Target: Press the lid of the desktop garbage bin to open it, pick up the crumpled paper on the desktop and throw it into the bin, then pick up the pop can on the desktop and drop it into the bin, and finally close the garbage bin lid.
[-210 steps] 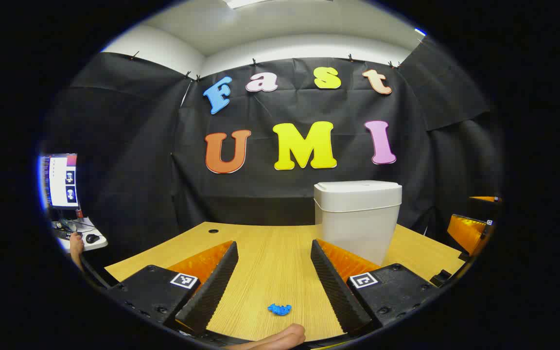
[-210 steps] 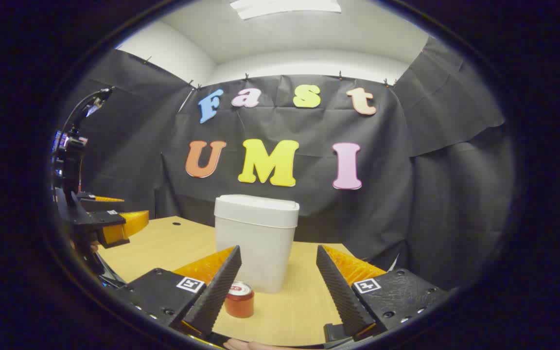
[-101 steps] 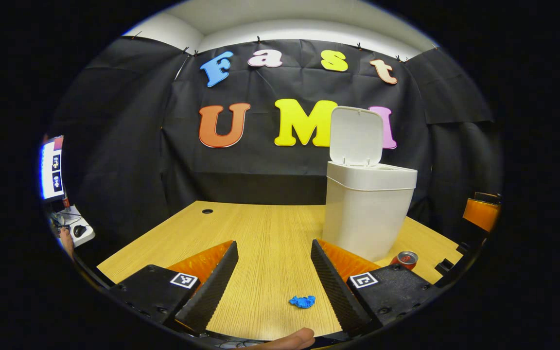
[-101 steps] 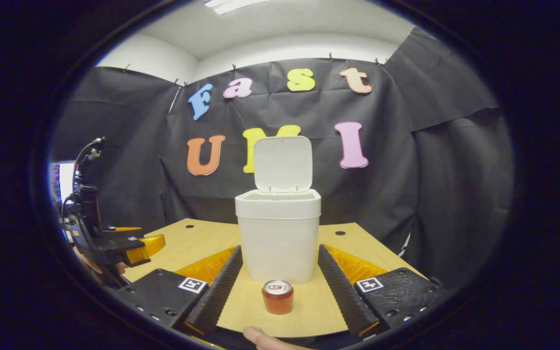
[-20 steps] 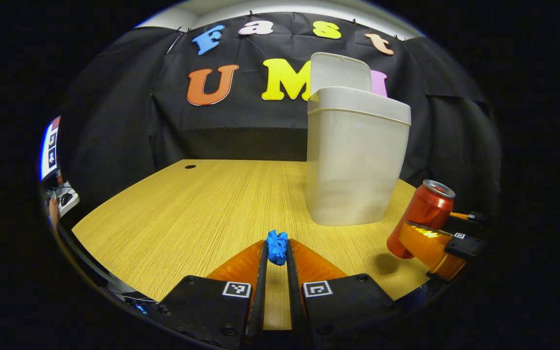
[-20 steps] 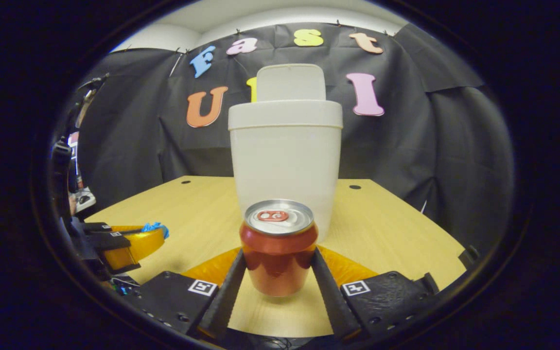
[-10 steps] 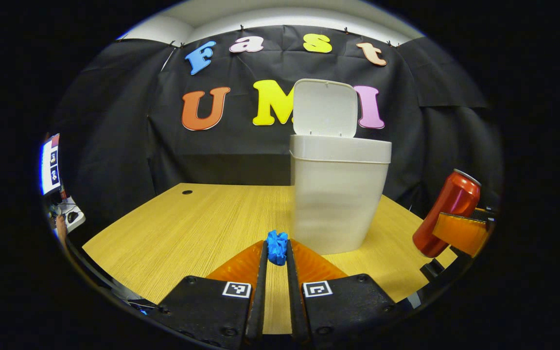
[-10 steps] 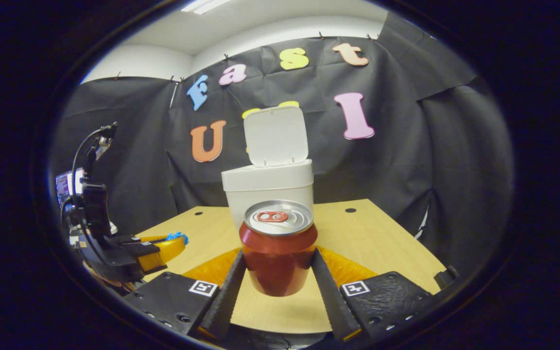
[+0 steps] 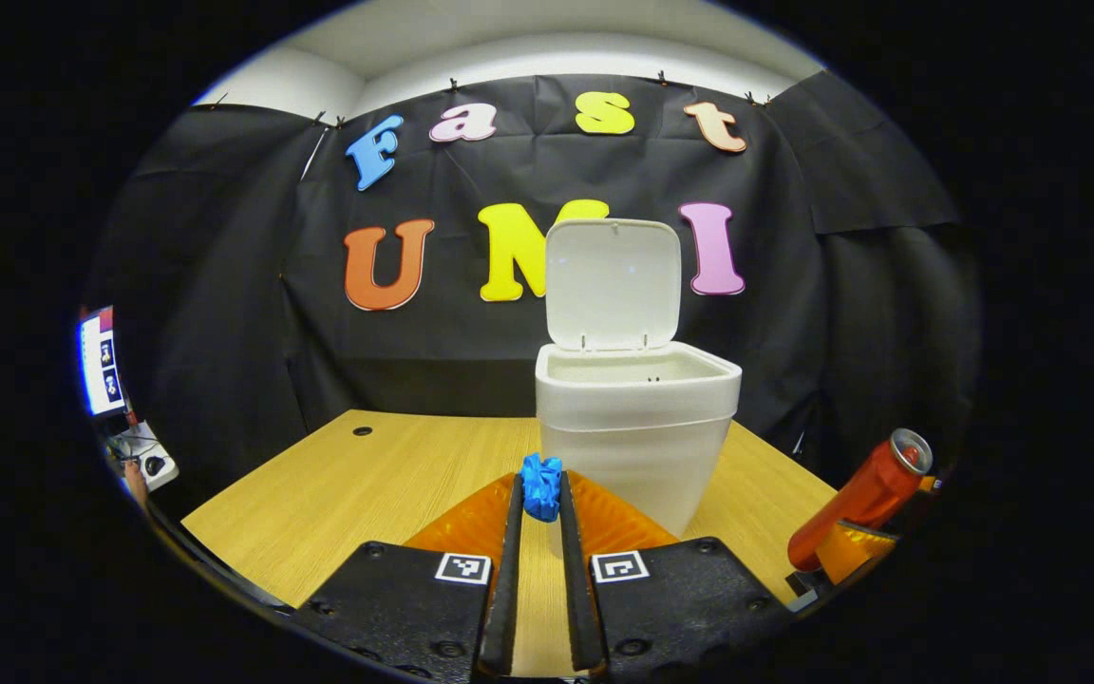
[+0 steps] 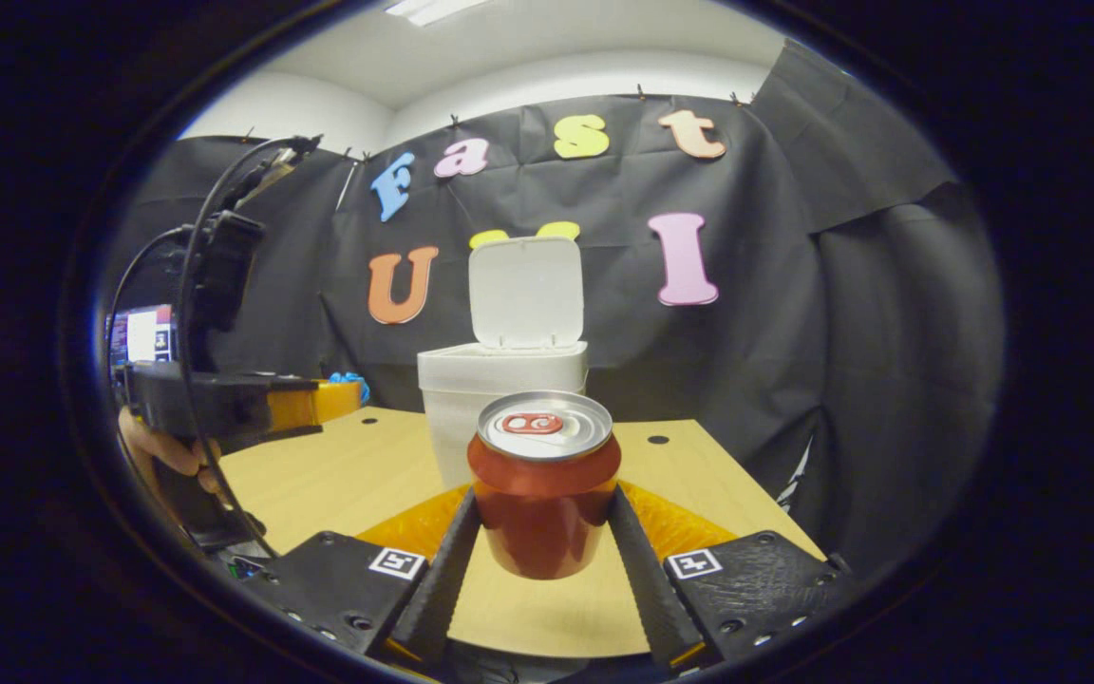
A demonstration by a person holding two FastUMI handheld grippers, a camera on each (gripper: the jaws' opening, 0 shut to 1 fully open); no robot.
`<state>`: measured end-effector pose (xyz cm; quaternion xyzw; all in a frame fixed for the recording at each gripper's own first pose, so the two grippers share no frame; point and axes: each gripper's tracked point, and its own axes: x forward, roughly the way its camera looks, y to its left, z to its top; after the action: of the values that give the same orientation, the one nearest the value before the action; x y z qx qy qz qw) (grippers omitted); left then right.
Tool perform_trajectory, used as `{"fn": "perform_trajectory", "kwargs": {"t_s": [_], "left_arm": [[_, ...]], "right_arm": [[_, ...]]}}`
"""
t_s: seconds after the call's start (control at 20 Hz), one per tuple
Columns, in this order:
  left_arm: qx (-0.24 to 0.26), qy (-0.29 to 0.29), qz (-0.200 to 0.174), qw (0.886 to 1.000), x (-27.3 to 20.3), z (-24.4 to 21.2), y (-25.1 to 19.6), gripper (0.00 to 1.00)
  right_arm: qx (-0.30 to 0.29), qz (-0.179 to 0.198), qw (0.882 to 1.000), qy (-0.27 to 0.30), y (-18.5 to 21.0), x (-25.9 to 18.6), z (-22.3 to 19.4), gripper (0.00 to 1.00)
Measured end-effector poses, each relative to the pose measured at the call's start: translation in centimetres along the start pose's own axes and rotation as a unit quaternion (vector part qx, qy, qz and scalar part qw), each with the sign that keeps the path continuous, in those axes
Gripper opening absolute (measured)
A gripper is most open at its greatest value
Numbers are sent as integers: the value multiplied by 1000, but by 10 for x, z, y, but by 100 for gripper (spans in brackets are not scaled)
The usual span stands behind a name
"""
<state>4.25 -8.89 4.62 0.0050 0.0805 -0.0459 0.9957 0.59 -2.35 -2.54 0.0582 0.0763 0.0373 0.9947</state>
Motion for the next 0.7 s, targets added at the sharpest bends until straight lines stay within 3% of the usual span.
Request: {"fn": "perform_trajectory", "kwargs": {"t_s": [0.25,0.3,0.35,0.7], "left_arm": [[-22,-21,-9,999,32,54,-10,25],[-20,-33,-11,999,38,67,-13,29],[-14,-39,-10,999,48,75,-14,25],[1,-31,7,999,124,82,-20,24]], "right_arm": [[-3,-20,1000,-9,-20,0,5,76],[-1,-17,1000,-10,-22,0,6,76],[-1,-16,1000,-7,-23,2,4,79],[16,-54,998,23,-56,16,-12,77]]}}
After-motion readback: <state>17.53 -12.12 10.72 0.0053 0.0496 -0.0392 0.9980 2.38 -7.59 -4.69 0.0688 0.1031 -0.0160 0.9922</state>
